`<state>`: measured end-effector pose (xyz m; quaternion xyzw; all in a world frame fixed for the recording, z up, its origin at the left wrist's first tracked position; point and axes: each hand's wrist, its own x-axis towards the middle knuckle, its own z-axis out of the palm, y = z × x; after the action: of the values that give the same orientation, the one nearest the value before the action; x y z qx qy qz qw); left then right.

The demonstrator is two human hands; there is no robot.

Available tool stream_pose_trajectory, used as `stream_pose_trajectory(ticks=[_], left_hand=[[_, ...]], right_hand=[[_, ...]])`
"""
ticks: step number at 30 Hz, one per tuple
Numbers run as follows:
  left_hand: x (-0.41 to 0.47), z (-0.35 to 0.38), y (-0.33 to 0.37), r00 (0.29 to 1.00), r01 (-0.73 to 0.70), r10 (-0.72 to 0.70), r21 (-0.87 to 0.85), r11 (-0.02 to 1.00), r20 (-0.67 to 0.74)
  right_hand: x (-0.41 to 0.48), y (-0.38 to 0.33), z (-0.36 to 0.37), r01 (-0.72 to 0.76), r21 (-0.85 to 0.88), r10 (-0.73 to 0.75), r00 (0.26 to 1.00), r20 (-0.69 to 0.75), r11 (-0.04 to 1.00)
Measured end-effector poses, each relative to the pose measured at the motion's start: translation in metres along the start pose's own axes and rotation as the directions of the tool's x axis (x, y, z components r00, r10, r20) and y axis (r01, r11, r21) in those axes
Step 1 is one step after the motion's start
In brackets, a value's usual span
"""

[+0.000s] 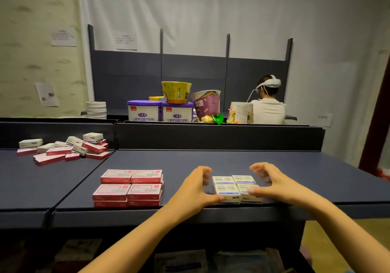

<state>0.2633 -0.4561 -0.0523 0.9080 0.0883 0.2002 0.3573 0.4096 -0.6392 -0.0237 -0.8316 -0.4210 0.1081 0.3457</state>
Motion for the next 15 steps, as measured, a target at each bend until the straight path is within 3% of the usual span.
stream_pose_trajectory(ticks=[6, 15], left_hand=[[-0.016, -0.072, -0.011, 0.992, -0.024, 0.035, 0.087, 0.996, -0.122], [-0.064, -0.212, -0.096, 0.975, 0.122, -0.09, 0.148, 0.982, -0.203]], right_hand=[[0.031, -0.061, 0.023, 0.152, 0.052, -0.152, 0.988, -0.015, 0.987], [0.097, -0.177, 0.109, 0.24, 0.134, -0.244, 0.97, 0.014, 0.961]])
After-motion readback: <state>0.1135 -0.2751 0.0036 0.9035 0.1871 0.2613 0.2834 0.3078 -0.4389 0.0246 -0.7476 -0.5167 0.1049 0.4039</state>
